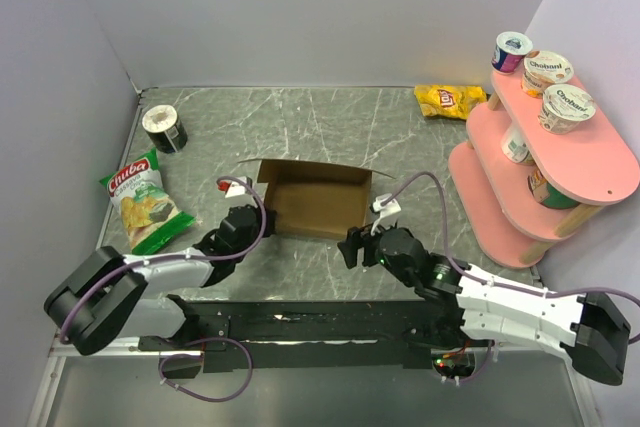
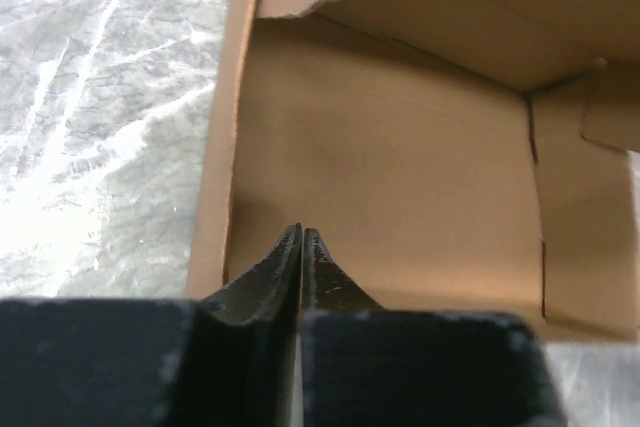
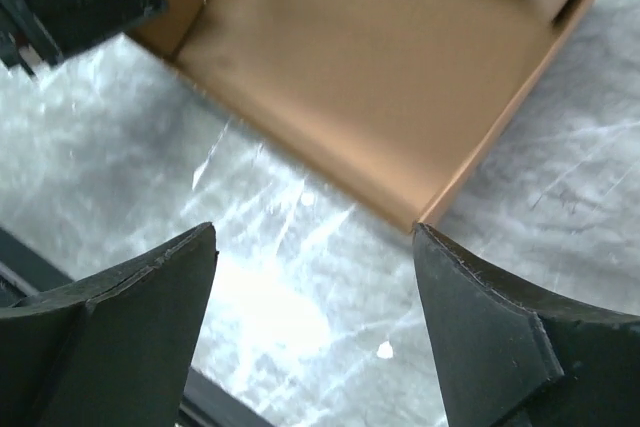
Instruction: Fold the paper box
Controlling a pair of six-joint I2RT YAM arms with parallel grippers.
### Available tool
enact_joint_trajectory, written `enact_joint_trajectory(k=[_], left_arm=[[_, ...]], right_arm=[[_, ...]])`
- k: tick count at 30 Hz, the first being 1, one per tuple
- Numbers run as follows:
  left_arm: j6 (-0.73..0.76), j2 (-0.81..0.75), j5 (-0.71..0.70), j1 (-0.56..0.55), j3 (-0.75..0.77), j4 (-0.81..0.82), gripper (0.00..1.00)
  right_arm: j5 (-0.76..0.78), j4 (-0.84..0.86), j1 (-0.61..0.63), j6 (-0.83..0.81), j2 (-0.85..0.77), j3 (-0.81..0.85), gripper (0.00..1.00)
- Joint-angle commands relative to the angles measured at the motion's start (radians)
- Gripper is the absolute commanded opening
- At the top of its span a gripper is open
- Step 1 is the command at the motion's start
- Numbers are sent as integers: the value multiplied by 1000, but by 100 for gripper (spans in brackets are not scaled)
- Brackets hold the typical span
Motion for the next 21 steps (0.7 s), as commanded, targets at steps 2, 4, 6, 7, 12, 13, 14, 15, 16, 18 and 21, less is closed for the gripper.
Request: enact_joint_trajectory(k=[2,4,6,7,12,13,14,15,16,18,21], left_arm=[[22,-139,27,-8,-17,-41,34],[26,-192,30,-8,-37,-55,43],[35,-273,27,-8,-57,-91,61],[40,-301,31,-8,-60,-103,66],[68,-477,53,-8,-80,-219,93],[74,-506,63,-8,-80,-238,96],[92,-567,88,-8,-78,-255,98],[110,-601,105,-8,-74,-300,98],[135,-630,119,-8,-63,-328,98],[213,-721,152,-8,-5,-400,97],[292,-815,229,-8,93,-488,100]], right_arm=[[-75,-27,16,-28,-128,-22,86],[-107,-70,19,-48,-198,-19,85],[-135,-107,18,-78,-246,-1,84],[-141,-147,18,-91,-287,10,84],[-207,-242,19,-187,-338,151,84],[-222,-253,19,-198,-331,179,84],[-231,-268,18,-216,-324,205,85],[-244,-268,19,-226,-318,258,86],[-250,-271,18,-230,-302,285,86],[-256,-277,18,-241,-277,375,87],[-254,-273,19,-262,-220,491,87]])
